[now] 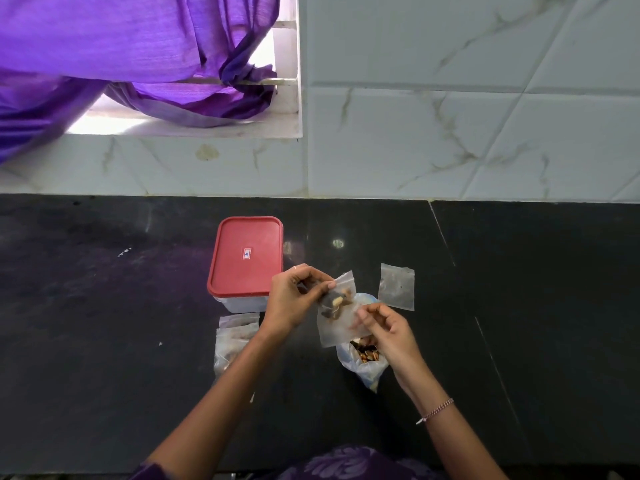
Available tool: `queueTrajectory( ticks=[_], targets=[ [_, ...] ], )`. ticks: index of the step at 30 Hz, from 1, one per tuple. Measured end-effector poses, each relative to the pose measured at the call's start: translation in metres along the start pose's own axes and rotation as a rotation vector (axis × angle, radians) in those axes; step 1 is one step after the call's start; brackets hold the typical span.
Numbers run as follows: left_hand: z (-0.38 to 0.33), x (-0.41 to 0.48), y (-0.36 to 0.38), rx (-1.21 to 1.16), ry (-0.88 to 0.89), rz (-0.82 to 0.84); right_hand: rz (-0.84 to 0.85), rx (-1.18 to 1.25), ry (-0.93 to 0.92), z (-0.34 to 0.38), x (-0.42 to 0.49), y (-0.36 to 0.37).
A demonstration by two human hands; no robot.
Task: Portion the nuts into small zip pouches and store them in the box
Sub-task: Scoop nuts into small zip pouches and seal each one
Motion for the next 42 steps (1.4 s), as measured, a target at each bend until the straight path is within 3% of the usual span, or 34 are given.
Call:
queueTrajectory(
  ticks=[3, 8, 10, 16, 21, 25, 33, 42],
  targets=[
    [-0.003, -0.002, 0.002, -0.146, -0.068, 0.036, -0.075, 0.079, -0.019, -0.001, 0.000, 0.002],
    [0.003, -0.011, 0.015, -0.595, -0.370, -0.008, -0.183, 0.183, -0.043, -0.002, 0.003, 0.003],
    [0.008, -0.013, 0.017, -0.637, -0.407, -0.044, -0.189, 0.171, -0.057, -0.004, 0.002, 0.002],
    [0.009, -0.019, 0.015, -0.564, -0.341, -0.117, -0.083, 0.119, 0.060, -0.012, 0.005, 0.002],
    [0.003, -0.020, 0.014, -0.457, -0.218, -0.027, 0.029, 0.039, -0.048, 0.012, 0.013, 0.005],
    [-0.006, -0.022, 0.013, -0.407, -0.108, 0.070, 0.159, 0.062, -0.012, 0.030, 0.017, 0.012],
    [-0.014, -0.025, 0.006, -0.148, -0.039, 0.001, 0.087, 0.136, 0.055, 0.024, 0.015, 0.020],
    [-0.011, -0.032, 0.010, -0.215, -0.018, -0.090, -0.018, 0.230, 0.038, 0.020, 0.011, 0.023]
  ],
)
Point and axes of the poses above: each hand's wrist, its own x-axis towards the middle knuckle, its own y-axis out of the palm, z = x × y, the point moved 3 cm from there along x, towards the middle knuckle
